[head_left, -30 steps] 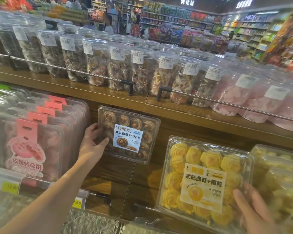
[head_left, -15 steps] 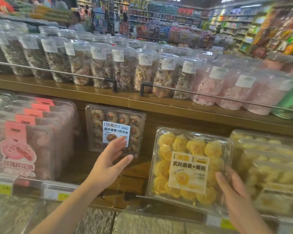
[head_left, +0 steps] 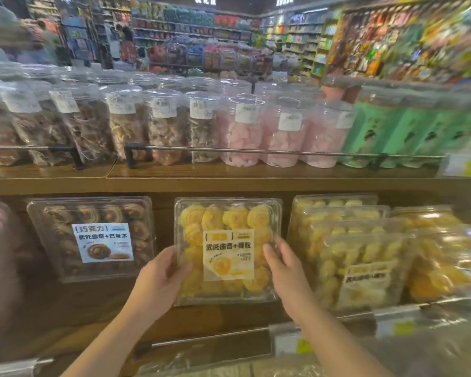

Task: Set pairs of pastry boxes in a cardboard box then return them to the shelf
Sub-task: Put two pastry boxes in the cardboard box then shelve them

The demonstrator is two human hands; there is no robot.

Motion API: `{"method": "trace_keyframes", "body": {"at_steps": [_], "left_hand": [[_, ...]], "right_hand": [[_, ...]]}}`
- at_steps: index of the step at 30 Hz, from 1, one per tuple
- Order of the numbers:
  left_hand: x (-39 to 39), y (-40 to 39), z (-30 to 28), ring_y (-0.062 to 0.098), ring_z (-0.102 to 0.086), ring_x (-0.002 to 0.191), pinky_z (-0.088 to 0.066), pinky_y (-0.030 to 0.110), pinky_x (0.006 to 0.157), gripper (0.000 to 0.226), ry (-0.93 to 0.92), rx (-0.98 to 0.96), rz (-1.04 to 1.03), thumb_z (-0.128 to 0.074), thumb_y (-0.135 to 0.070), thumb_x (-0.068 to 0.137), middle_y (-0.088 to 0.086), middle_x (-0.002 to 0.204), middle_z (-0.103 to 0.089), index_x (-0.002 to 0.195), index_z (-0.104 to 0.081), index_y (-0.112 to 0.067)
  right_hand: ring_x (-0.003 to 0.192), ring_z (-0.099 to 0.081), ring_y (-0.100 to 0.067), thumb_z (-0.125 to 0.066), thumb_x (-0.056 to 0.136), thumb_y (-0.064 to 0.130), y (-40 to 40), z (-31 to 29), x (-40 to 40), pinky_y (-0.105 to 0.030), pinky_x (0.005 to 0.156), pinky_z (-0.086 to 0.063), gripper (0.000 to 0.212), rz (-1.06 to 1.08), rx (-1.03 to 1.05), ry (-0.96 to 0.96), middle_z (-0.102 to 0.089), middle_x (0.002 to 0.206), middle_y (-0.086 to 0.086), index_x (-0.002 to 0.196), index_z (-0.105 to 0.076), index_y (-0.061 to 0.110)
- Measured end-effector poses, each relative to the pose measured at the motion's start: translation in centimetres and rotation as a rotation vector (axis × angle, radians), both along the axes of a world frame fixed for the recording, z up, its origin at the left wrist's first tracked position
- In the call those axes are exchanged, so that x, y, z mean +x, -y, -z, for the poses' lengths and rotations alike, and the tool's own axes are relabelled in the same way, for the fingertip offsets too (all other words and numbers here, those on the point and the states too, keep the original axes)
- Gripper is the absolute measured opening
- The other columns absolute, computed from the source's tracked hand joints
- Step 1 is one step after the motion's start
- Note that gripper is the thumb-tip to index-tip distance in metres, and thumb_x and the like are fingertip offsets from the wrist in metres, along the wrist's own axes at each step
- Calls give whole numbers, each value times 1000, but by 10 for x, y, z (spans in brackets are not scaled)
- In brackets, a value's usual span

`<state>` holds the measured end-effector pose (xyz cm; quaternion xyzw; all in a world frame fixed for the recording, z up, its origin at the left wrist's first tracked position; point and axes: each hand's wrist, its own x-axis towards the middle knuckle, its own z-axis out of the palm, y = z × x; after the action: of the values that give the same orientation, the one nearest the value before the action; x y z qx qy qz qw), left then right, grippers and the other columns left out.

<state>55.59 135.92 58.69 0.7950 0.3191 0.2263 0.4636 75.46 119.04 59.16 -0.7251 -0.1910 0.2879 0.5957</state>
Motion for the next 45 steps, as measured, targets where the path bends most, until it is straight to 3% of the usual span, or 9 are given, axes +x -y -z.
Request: {"method": "trace_keyframes", "body": {"at_steps": [4, 7, 12, 19, 27, 34, 39, 42, 45], "left_hand": [[15, -7, 12, 6, -74, 92, -60, 23, 72, 30, 38, -14, -112, -62, -20, 102, -16, 105, -76, 129, -61, -30], [23, -10, 19, 8, -72, 100, -62, 35, 84, 36, 77, -54, -158, -62, -19, 102, -16, 112, -74, 134, -56, -35], [35, -20, 28, 11, -71, 105, -61, 41, 91, 38, 46, -61, -192, -61, -20, 102, -14, 116, -73, 140, -55, -29], [40, -29, 28, 1, -68, 101, -55, 28, 84, 34, -3, 0, -156, -60, -24, 103, -22, 111, -71, 137, -56, -29], [37, -24, 22, 6, -66, 109, -57, 38, 98, 43, -30, -50, -158, -60, -25, 103, -14, 121, -70, 144, -51, -25], [30, -13, 3, 21, -54, 136, -46, 43, 110, 80, -19, -46, -246, -71, -20, 96, 1, 151, -53, 162, -25, -20], [2, 2, -15, 23, -55, 136, -48, 44, 109, 87, -133, 103, -241, -71, -34, 94, 3, 151, -53, 162, -18, -24], [-22, 13, -30, 20, -60, 129, -55, 41, 100, 76, -320, 294, -175, -66, -42, 96, -3, 149, -55, 158, -25, -28], [-45, 23, -52, 20, -58, 129, -55, 39, 98, 69, -533, 410, -64, -61, -55, 95, -5, 147, -55, 154, -34, -30]], "right_hand": [[120, -62, -4, -49, 106, 34, -21, 3, 11, -34, 101, -54, 43, 0, -14, 23, -64, 132, 13, 149, -42, 39], [128, -56, -8, -47, 107, 35, -34, 10, 19, -37, 108, -49, 45, -7, -24, 42, -60, 138, 14, 150, -39, 40], [126, -52, -8, -43, 108, 36, -48, 14, 22, -27, 96, -44, 45, 5, -59, 91, -54, 139, 13, 152, -35, 38], [129, -52, -10, -41, 108, 39, -49, 16, 28, -33, 105, -44, 46, 1, -90, 139, -54, 142, 12, 153, -33, 37], [121, -54, -9, -41, 108, 38, -44, 7, 24, -27, 96, -45, 45, 2, -125, 96, -55, 141, 9, 153, -33, 35], [140, -47, -23, -43, 106, 40, -38, -2, 15, -40, 111, -40, 64, -44, -295, 147, -45, 156, 0, 161, -14, 23], [139, -47, -27, -41, 108, 38, -19, -20, -6, -33, 106, -41, 64, -195, -536, 298, -41, 157, -10, 159, -14, 12], [141, -44, -31, -36, 108, 45, -4, -35, -17, -37, 108, -40, 68, -272, -683, 338, -36, 159, -15, 159, -14, 6], [131, -52, -30, -38, 106, 49, 11, -55, -27, -37, 98, -45, 64, -360, -747, 457, -46, 151, -12, 156, -26, 10]]}}
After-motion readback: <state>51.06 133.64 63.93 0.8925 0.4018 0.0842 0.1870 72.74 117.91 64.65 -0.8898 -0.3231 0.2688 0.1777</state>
